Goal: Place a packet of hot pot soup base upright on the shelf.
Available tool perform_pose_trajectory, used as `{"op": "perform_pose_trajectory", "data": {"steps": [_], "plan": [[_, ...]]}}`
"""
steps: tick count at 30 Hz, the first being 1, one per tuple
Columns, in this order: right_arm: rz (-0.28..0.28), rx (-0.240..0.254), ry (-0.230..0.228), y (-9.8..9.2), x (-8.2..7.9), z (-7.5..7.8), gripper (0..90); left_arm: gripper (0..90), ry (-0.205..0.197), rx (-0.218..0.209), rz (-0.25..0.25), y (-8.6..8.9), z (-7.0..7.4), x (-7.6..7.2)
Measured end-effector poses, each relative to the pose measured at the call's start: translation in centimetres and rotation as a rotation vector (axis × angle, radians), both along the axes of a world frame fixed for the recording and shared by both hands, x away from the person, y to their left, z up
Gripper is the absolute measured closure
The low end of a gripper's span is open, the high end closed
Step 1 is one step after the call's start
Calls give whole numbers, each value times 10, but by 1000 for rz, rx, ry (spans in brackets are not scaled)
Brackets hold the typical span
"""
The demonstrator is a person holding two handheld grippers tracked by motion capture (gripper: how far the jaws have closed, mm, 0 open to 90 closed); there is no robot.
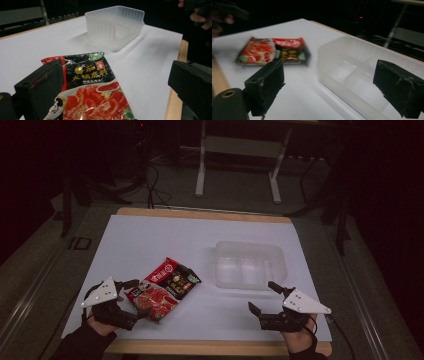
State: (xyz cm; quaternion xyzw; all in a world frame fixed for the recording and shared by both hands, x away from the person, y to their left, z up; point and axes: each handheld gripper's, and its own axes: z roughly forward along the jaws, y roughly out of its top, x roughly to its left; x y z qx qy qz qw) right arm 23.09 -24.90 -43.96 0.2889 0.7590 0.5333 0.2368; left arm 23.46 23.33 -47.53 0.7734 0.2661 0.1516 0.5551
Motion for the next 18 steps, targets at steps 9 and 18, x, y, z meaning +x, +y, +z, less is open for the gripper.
{"op": "perform_pose_trajectory", "data": {"steps": [9, 18], "plan": [[58, -60, -14, 9, -2, 5, 102, 8, 21, 22, -46, -6, 4, -1], [104, -3, 2, 18, -5, 11, 97, 9, 5, 6, -112, -21, 20, -3]]}}
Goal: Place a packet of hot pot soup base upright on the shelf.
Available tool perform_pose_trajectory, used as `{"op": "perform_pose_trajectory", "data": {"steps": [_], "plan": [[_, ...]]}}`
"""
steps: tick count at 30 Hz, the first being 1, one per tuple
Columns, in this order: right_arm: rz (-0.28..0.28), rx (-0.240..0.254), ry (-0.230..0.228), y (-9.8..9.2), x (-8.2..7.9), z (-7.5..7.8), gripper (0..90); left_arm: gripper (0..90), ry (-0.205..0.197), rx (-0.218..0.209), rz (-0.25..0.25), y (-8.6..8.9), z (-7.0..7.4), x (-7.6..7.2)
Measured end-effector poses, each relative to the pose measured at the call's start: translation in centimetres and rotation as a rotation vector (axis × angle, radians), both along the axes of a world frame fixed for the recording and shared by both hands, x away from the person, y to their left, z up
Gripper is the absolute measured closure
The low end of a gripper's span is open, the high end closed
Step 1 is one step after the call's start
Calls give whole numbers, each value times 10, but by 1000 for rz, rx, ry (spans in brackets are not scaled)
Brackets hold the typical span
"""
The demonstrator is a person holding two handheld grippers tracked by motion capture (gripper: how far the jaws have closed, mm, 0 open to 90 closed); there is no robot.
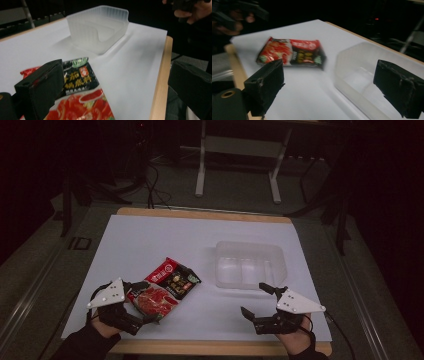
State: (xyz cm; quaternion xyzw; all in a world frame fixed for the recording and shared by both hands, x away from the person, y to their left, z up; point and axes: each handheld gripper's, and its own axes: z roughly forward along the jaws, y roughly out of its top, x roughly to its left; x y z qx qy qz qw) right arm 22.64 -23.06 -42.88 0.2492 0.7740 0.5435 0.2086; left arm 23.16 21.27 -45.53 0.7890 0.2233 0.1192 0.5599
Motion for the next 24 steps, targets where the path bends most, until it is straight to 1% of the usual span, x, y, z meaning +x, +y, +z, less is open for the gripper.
{"op": "perform_pose_trajectory", "data": {"steps": [1, 2, 3, 5, 7, 9, 10, 11, 12, 13, 14, 15, 16, 17, 19, 20, 22, 23, 24], "plan": [[5, -7, -7, 1, 0, 0, 96, 9, -2, -3, 6, -1, 2, 1], [13, -15, -2, 2, -1, 1, 97, 9, -4, -9, 5, 0, 3, 3], [8, -15, -6, 3, -1, 2, 97, 9, 0, -21, 5, 0, 4, 5], [32, -21, 1, 6, -2, 4, 97, 9, 5, -27, 17, 2, 5, 11], [46, -18, 6, 9, -4, 5, 97, 9, 9, -6, 31, 3, 7, 17], [49, -10, 4, 11, -6, 7, 97, 9, 13, 2, 35, 2, 8, 22], [54, -7, 5, 10, -6, 7, 112, 9, 12, 13, 38, 2, 9, 24], [54, -7, 5, 10, -6, 7, 112, 9, 12, 13, 38, 2, 9, 24], [52, 6, 19, 9, -5, 9, 135, 8, 14, 31, 52, 1, 11, 31], [52, 5, 26, 8, -5, 10, 135, 9, 15, 32, 47, 0, 12, 35], [40, 3, 27, 8, -5, 10, 135, 9, 19, 31, 50, 0, 13, 38], [39, 5, 29, 8, -5, 11, 145, 9, 20, 41, 63, -1, 14, 41], [43, 3, 39, 8, -5, 11, 149, 9, 26, 42, 56, -2, 14, 45], [39, -1, 36, 8, -5, 11, 150, 12, 28, 46, 68, -3, 14, 50], [38, -6, 33, 8, -6, 12, 151, 29, 39, 51, 67, -4, 13, 57], [39, -3, 29, 8, -7, 12, 156, 33, 39, 51, 67, -4, 13, 57], [39, -2, 29, 8, -7, 13, 178, 41, 47, 61, 82, -6, 10, 66], [39, -3, 29, 8, -8, 14, 179, 41, 54, 67, 82, -7, 10, 69], [37, -1, 29, 7, -8, 14, 180, 39, 73, 66, 66, -7, 9, 72]]}}
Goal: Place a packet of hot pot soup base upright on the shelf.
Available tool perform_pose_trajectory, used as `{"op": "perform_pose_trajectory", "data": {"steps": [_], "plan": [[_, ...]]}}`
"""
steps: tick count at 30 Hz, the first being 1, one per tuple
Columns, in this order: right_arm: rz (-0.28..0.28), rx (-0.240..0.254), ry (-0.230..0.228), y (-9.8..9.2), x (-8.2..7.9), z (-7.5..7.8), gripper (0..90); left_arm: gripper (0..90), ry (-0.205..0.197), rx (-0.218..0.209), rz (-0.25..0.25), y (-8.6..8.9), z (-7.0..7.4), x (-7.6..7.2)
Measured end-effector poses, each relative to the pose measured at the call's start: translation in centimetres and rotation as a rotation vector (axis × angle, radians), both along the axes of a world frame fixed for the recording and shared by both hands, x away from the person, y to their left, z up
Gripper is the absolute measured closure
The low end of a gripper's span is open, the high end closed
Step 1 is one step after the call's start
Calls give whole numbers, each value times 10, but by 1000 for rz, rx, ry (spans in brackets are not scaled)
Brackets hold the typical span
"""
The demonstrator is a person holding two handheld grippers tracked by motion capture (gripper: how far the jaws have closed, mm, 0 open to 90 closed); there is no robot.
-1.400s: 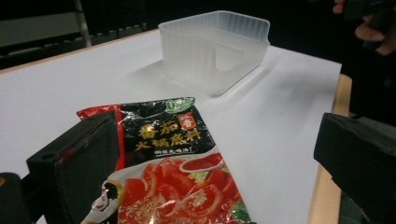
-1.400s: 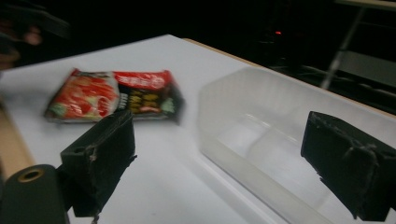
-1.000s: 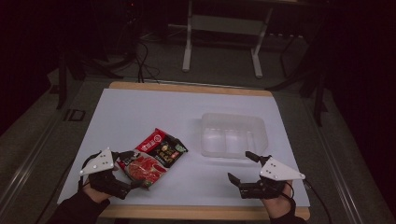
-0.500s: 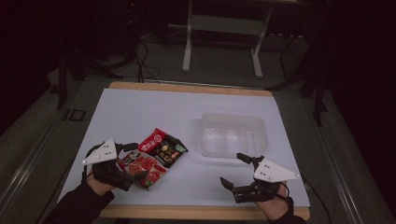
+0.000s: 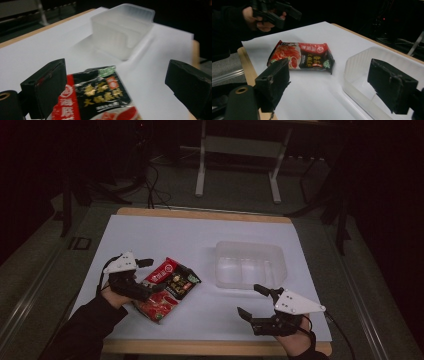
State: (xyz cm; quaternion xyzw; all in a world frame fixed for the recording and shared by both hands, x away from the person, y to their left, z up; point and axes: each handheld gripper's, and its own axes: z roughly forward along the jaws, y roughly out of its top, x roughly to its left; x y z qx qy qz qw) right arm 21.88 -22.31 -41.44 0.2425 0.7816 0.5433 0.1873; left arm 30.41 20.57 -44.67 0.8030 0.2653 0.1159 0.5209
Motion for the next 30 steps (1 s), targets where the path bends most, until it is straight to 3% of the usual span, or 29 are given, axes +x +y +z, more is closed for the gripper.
{"op": "perform_pose_trajectory", "data": {"steps": [4, 9, 16, 17, 22, 30], "plan": [[-6, 6, 11, -1, 0, 1, 180, 38, 30, 34, 72, -1, -6, 14], [-9, 15, 8, -2, -2, 4, 208, 63, 76, 67, 93, -5, -13, 29], [-11, 26, -11, -4, -5, 6, 219, 164, 103, 101, 136, -6, -23, 48], [-10, 26, -9, -4, -4, 6, 219, 164, 131, 103, 147, -4, -28, 56], [-8, 23, -2, -3, -5, 5, 229, 278, 199, 142, 170, -3, -40, 71], [-3, 23, 8, -2, -4, 4, 233, 396, 251, 207, 190, -6, -56, 88]]}}
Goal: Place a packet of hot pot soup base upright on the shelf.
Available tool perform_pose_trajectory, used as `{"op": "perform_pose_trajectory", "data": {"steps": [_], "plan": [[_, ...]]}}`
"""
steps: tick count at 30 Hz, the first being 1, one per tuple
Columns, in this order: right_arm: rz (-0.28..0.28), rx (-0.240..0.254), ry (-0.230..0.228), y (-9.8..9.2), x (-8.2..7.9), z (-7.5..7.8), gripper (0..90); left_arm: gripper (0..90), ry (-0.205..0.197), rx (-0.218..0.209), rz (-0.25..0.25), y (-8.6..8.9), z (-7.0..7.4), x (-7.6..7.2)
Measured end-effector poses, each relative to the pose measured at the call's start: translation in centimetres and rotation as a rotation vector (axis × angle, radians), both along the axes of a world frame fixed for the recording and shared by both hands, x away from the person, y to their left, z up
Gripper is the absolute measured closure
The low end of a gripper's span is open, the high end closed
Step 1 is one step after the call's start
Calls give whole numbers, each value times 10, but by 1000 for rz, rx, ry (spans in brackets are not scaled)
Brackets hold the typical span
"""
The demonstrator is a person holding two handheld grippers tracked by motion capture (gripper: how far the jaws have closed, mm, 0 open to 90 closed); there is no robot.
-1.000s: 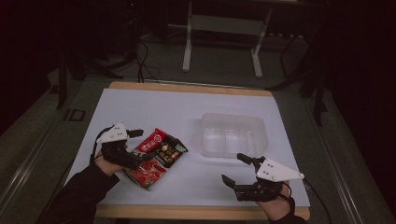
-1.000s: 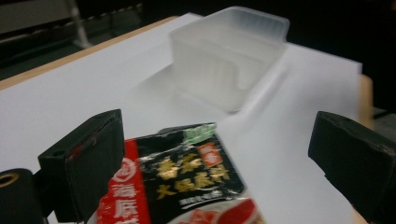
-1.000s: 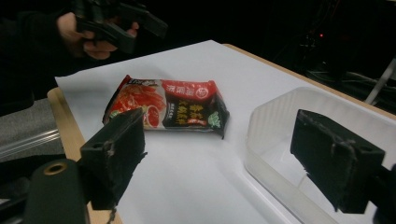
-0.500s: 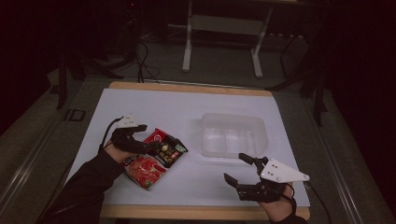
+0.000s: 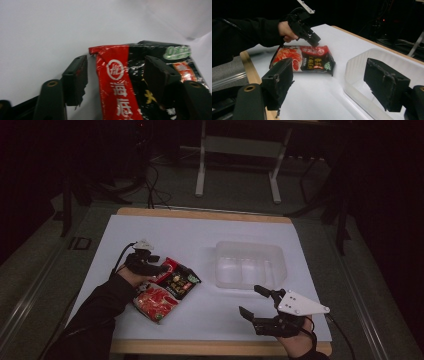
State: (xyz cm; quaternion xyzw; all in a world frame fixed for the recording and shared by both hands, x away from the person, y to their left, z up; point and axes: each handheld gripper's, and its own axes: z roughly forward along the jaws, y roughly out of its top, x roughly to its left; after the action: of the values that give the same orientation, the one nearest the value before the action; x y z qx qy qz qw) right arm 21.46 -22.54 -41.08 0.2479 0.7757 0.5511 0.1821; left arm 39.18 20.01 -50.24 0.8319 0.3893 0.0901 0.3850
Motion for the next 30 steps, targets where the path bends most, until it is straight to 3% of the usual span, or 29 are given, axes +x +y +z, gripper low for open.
{"op": "perform_pose_trajectory", "data": {"steps": [5, 16, 20, 23, 30], "plan": [[3, -2, 3, 0, 0, -1, 234, 526, 42, 42, -25, -4, -9, 5], [2, -4, 12, 0, 1, -2, 239, 593, 107, 79, -5, -9, -17, 11], [-1, -11, 12, 0, 2, -3, 240, 638, 114, 99, -8, -12, -17, 11], [-6, -11, 18, -1, 3, -4, 255, 743, 109, 134, -25, -18, -17, 8], [-10, -7, 20, -2, 3, -4, 255, 850, 86, 117, -8, -15, -16, 6]]}}
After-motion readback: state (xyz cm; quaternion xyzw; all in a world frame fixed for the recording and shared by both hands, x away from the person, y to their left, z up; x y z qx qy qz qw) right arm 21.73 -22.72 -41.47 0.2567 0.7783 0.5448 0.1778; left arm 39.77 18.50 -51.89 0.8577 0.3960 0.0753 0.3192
